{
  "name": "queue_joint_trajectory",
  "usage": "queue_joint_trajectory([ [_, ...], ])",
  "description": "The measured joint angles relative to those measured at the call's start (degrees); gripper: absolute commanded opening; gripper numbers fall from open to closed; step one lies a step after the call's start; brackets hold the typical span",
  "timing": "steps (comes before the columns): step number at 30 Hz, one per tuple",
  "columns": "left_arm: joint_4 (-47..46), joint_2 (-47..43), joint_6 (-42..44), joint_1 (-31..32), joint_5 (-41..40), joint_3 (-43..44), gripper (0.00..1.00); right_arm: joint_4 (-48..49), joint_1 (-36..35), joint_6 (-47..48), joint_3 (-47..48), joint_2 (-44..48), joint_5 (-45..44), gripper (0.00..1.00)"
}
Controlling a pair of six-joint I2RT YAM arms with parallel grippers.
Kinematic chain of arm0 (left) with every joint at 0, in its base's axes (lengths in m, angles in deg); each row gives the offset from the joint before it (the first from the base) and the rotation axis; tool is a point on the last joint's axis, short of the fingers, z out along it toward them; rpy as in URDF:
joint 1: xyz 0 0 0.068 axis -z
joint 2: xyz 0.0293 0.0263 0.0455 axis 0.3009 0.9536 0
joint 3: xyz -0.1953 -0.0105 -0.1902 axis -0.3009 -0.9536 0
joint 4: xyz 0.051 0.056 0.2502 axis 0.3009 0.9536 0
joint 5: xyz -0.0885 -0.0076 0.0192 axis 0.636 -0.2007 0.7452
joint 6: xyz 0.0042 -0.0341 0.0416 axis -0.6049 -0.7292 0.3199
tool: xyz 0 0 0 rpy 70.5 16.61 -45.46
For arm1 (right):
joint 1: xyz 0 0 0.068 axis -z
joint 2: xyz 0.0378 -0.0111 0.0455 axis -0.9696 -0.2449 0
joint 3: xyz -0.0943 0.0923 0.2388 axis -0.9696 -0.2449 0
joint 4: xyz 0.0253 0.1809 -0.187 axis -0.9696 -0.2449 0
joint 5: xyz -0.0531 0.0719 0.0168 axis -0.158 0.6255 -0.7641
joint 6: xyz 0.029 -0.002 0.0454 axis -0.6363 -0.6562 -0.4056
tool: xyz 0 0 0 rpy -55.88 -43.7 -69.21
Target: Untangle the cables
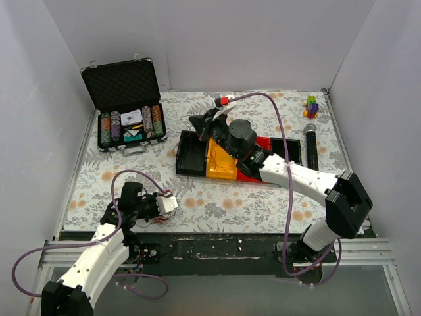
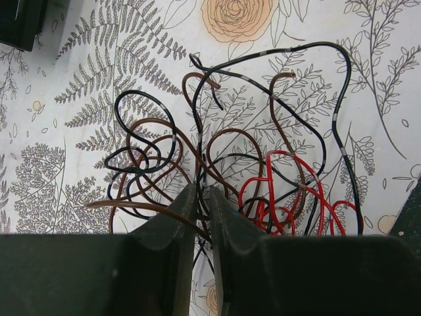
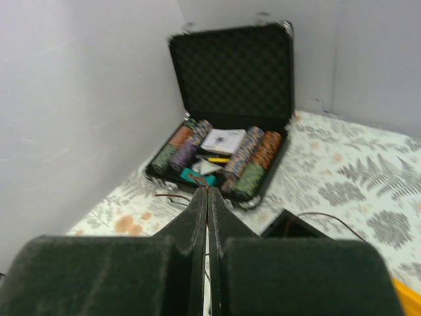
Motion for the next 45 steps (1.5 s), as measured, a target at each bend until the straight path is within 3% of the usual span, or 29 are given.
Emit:
queue_joint_trajectory([
  [4,0.46,-0.24,0.0,0.0,0.0,0.0,0.13,-0.44,0.07,1.38,-4.61,1.31,-3.39,0.01],
  [10,0.55,-0.04,-0.09,0.0,0.02,0.0,0.13,-1.29,0.09,4.96,-4.2,0.55,-6.36,0.01],
  [22,0.61,-0.13,-0.22,0.0,0.02,-0.02,0.13,-10.01,0.09,12.35,5.88,-14.8,-10.71,0.01],
  [34,0.76,-0.22,-0.24,0.0,0.07,-0.02,0.13,-19.74,0.09,13.97,16.17,-25.75,-12.52,0.01],
  [45,1.55,-0.24,-1.95,0.0,1.64,1.18,0.19,-24.33,-0.02,9.84,16.13,-30.14,-11.17,0.01],
])
